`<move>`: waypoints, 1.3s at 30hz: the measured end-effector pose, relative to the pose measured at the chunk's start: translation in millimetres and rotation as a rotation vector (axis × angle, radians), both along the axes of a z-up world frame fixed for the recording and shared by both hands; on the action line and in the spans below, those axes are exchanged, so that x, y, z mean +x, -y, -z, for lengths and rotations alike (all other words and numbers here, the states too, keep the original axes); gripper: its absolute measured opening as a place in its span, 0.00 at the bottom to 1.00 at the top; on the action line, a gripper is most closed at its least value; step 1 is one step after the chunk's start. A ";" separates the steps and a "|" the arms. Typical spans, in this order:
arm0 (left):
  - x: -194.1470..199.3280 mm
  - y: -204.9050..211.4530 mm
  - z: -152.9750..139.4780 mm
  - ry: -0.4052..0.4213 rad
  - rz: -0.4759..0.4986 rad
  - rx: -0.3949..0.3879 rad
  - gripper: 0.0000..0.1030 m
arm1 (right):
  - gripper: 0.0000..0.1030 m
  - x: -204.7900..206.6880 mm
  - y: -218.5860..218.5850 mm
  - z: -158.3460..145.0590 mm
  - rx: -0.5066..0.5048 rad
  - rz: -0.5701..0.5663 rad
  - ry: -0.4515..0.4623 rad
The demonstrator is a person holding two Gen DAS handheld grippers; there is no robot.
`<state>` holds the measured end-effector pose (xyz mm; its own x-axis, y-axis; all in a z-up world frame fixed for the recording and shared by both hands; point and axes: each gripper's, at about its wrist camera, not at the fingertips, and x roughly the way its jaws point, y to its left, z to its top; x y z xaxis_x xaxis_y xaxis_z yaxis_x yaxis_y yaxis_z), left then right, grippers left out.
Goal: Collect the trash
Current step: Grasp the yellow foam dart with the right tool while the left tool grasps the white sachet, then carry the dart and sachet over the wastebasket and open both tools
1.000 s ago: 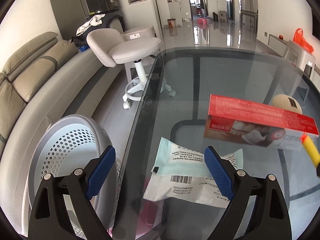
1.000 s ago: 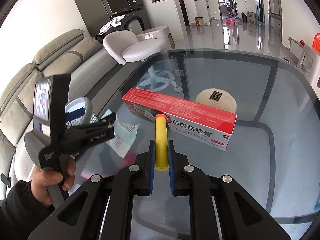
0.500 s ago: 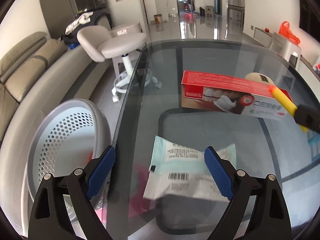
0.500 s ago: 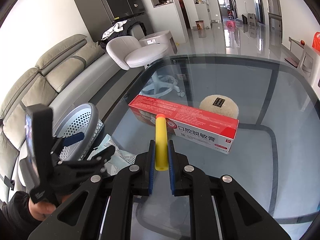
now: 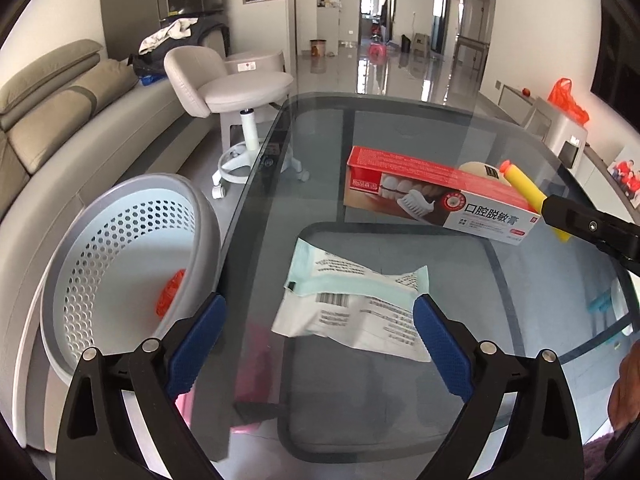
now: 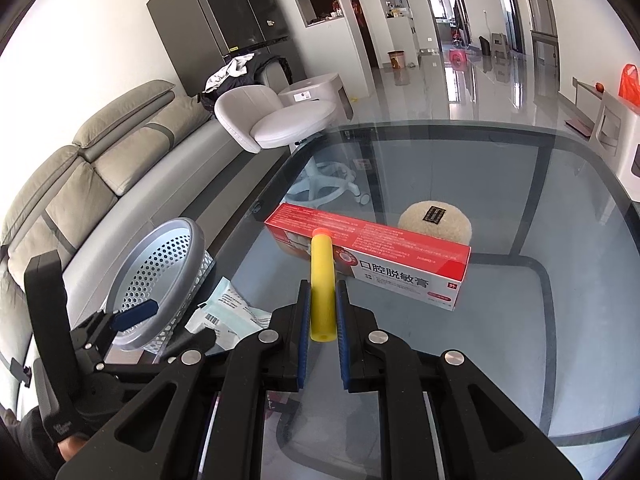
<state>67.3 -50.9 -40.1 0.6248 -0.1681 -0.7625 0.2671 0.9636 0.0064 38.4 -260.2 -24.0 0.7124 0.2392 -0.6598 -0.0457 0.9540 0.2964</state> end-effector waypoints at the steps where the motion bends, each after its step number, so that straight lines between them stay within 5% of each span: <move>1: 0.1 1.7 1.5 -0.007 -0.007 0.004 0.90 | 0.12 -0.1 0.2 -0.4 -0.001 0.001 0.001; 15: 14.1 17.1 30.4 -0.177 -0.062 -0.092 0.90 | 0.12 -6.4 17.3 -9.5 0.028 0.014 0.029; 30: 35.6 45.2 40.3 -0.168 -0.081 -0.076 0.90 | 0.12 -9.7 24.8 -13.2 0.043 0.026 0.044; 35: 36.6 47.5 41.9 -0.173 -0.063 -0.071 0.71 | 0.12 -9.4 23.6 -12.7 0.039 0.021 0.039; 39: 34.8 45.4 41.0 -0.176 -0.047 -0.084 0.67 | 0.12 -9.8 22.5 -13.9 0.036 0.021 0.038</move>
<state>102.1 -96.3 -81.1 0.4916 -0.2095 -0.8453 0.2122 0.9702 -0.1170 28.6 -282.7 -10.1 0.7419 0.2474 -0.6232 -0.0382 0.9435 0.3291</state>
